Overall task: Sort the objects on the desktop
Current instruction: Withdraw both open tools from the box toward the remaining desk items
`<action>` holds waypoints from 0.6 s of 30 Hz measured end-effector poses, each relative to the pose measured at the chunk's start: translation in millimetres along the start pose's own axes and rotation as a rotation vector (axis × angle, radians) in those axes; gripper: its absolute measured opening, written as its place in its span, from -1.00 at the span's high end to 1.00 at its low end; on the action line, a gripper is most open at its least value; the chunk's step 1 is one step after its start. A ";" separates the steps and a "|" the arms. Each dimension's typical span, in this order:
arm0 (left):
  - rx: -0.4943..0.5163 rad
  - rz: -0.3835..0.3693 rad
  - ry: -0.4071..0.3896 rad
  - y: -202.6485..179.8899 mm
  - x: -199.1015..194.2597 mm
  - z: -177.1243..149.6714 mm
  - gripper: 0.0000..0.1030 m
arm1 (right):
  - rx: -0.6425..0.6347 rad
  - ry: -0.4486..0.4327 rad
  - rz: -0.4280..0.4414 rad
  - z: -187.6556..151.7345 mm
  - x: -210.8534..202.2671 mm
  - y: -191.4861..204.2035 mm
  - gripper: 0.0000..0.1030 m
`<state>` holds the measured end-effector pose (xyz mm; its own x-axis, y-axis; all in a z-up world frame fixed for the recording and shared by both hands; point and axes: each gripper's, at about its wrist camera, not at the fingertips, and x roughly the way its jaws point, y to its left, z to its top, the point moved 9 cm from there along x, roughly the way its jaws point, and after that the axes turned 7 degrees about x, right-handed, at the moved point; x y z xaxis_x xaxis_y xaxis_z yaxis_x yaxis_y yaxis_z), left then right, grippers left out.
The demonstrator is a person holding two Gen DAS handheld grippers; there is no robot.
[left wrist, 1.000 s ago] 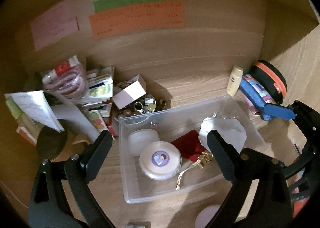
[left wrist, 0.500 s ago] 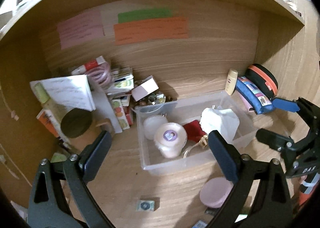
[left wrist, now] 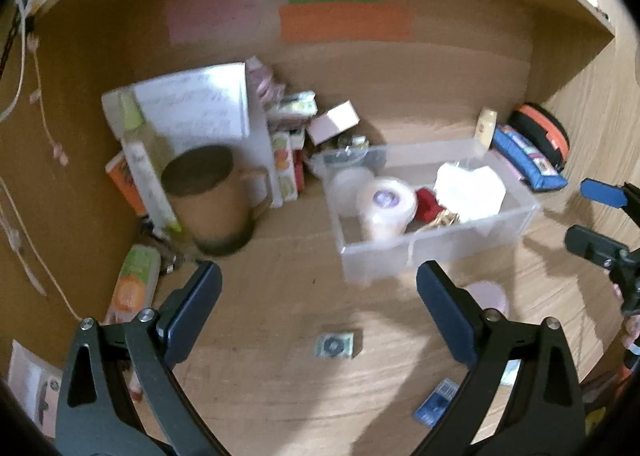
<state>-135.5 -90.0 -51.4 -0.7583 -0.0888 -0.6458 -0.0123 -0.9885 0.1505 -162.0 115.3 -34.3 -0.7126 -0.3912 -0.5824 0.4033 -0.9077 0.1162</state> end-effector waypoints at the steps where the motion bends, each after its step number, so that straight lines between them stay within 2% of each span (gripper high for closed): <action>1: -0.005 -0.001 0.010 1.7 2.6 -5.9 -0.92 | 0.003 0.007 0.005 -3.7 1.2 1.8 -0.97; 8: -0.029 -0.017 0.094 8.2 27.5 -44.5 -0.92 | 0.013 0.072 0.027 -32.7 16.4 15.1 -0.97; 18: 0.003 -0.071 0.173 -4.9 56.1 -80.7 -0.92 | -0.024 0.177 0.062 -71.4 54.3 36.5 -0.96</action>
<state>-125.4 -100.0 -148.8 -0.6320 -0.0385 -0.7740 -0.0639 -0.9928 0.1015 -144.9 71.8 -119.2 -0.5744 -0.4115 -0.7076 0.4583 -0.8780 0.1385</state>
